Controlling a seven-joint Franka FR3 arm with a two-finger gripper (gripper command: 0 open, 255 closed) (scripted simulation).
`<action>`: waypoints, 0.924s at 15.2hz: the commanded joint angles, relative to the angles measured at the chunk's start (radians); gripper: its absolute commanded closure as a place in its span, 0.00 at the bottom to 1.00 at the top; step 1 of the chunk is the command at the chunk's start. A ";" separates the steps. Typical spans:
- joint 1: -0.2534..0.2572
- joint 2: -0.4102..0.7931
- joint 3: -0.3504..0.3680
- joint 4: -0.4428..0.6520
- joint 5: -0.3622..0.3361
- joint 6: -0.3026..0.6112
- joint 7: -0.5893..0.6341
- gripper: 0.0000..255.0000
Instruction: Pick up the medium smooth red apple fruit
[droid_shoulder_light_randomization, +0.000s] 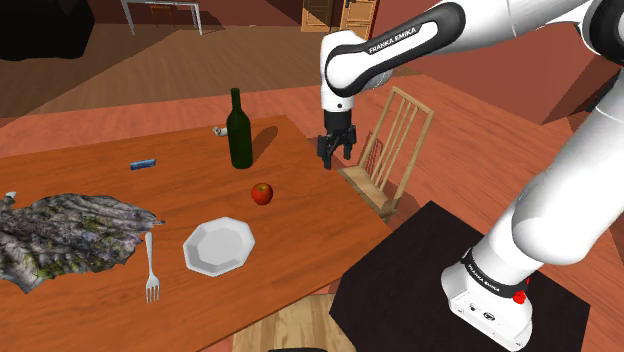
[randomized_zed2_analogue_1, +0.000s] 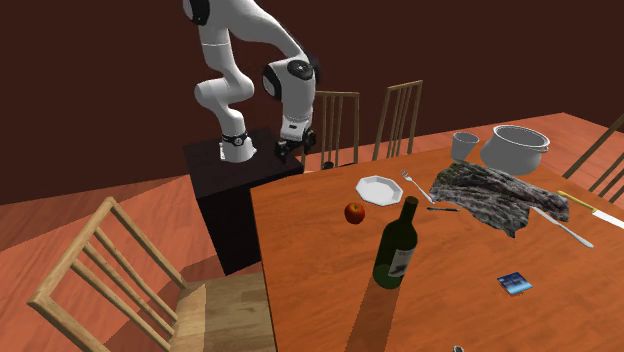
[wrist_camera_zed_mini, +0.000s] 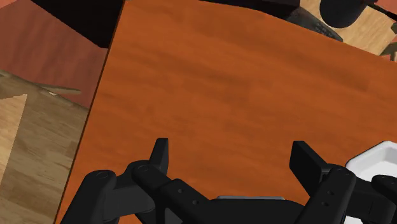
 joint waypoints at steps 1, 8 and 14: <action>0.006 0.077 0.006 0.052 0.012 0.025 0.003 0.00; 0.035 0.341 0.030 0.281 0.043 0.060 0.024 0.00; 0.064 0.576 0.047 0.536 0.058 0.043 0.045 0.00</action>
